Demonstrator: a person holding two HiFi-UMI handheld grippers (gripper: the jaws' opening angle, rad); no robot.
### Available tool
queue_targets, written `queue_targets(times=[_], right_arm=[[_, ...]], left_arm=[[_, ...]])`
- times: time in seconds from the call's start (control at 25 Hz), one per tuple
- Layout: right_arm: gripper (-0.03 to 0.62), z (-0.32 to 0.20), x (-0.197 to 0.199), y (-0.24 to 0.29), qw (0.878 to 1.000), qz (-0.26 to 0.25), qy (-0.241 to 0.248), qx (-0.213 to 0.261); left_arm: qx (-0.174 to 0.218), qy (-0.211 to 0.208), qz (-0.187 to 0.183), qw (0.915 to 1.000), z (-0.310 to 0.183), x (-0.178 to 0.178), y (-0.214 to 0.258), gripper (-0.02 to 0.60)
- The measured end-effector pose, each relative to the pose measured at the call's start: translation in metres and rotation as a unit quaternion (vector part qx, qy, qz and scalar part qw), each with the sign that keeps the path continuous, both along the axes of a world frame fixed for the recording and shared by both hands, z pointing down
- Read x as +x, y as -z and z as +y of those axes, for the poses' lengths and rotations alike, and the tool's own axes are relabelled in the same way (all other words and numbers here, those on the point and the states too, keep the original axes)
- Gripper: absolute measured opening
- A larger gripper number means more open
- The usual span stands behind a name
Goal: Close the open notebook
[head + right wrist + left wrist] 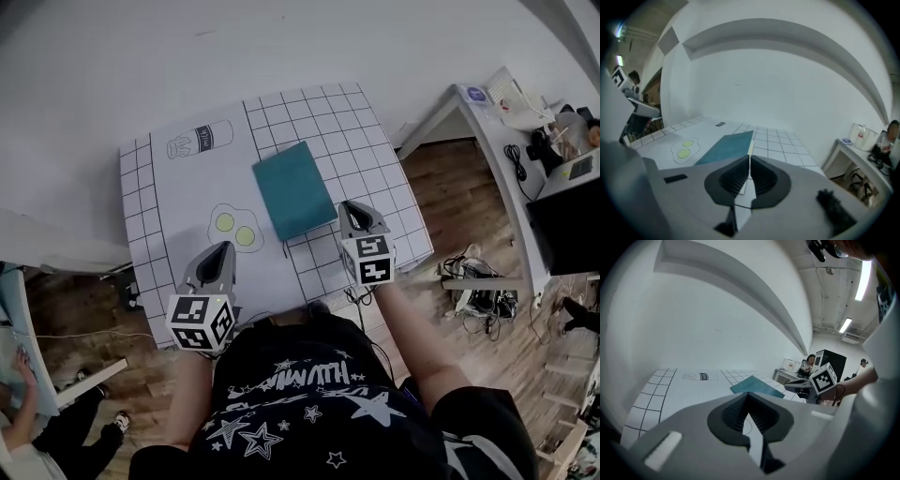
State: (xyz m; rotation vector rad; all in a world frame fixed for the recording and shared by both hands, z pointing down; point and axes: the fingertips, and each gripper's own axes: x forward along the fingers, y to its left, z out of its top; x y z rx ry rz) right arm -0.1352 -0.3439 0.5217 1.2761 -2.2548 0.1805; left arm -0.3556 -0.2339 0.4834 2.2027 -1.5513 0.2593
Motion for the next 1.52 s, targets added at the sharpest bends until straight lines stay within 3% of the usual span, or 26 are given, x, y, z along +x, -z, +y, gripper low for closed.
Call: queue_targets(times=[0.2, 0.52, 0.72, 0.96, 1.28, 1.4, 1.52], right_arm=[[0.02, 0.0, -0.026, -0.023, 0.996, 0.0, 0.07, -0.06], [0.018, 0.0, -0.025, -0.065, 0.987, 0.041, 0.107, -0.115], [0.018, -0.001, -0.025, -0.078, 0.981, 0.035, 0.127, -0.141], [0.018, -0.001, -0.024, -0.081, 0.976, -0.008, 0.158, -0.15], [0.018, 0.002, -0.026, -0.08, 0.959, -0.01, 0.229, -0.167], [0.018, 0.004, -0.027, -0.069, 0.955, -0.001, 0.267, -0.132], [0.018, 0.008, -0.027, -0.051, 0.956, -0.038, 0.275, -0.094]], left_arm=[[0.005, 0.019, -0.004, 0.9998, -0.005, 0.005, 0.006, 0.009], [0.005, 0.05, -0.015, 0.9986, -0.002, 0.014, 0.011, 0.009], [0.003, 0.064, -0.026, 0.9976, 0.0, 0.025, 0.014, 0.009], [0.004, 0.103, -0.031, 0.9942, 0.006, 0.037, 0.019, 0.009], [-0.001, 0.168, -0.045, 0.9847, 0.036, 0.063, 0.022, 0.009], [0.007, 0.189, -0.044, 0.9809, 0.045, 0.072, 0.029, 0.009], [0.015, 0.193, -0.046, 0.9801, 0.056, 0.084, 0.031, 0.009]])
